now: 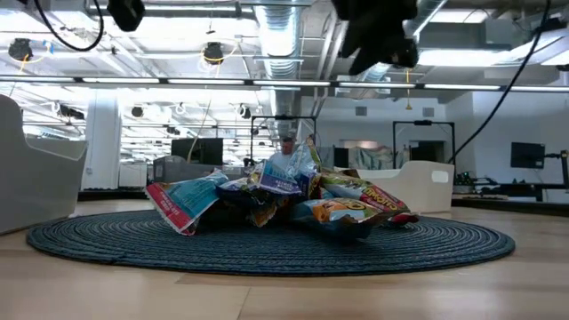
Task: Pick and place Granola Bars by type
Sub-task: Put the blue granola bar into the white bin
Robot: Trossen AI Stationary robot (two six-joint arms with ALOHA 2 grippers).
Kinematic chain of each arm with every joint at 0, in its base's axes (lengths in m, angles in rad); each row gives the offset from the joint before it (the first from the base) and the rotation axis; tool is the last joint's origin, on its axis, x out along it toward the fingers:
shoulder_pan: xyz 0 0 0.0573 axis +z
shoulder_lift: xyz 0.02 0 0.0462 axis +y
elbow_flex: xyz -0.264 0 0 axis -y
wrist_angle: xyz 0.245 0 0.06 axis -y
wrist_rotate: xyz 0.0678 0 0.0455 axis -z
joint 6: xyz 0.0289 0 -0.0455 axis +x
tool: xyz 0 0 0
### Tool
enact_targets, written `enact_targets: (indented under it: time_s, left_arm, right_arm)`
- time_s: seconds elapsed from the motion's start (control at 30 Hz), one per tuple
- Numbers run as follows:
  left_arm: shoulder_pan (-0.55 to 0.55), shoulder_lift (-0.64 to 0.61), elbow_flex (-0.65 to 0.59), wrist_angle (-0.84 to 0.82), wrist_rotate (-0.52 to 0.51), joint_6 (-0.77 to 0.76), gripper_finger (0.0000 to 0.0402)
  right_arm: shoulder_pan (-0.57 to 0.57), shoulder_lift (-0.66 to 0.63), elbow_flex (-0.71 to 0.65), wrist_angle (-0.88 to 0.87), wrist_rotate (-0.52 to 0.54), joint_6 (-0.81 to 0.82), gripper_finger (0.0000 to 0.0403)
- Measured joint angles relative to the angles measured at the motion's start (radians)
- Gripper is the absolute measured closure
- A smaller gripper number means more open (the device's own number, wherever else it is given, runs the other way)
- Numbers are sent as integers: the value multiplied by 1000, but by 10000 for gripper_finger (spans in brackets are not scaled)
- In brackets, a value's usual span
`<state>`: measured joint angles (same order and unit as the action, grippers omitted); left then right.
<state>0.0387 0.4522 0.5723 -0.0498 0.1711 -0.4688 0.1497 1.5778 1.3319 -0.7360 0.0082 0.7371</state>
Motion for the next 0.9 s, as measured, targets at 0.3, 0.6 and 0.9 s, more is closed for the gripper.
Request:
enact_targets:
  time_s: [0.3, 0.6, 0.9]
  left_arm:
    - [0, -1, 1, -83, -1, 6, 199]
    - [0, -1, 1, -97, -1, -6, 199]
    - [0, -1, 1, -98, -1, -7, 199]
  right_arm:
    - [-21, 115, 0, 49, 23, 208, 278]
    - [-26, 183, -3, 188, 18, 227, 271]
    - [-27, 174, 0, 121, 96, 266, 217]
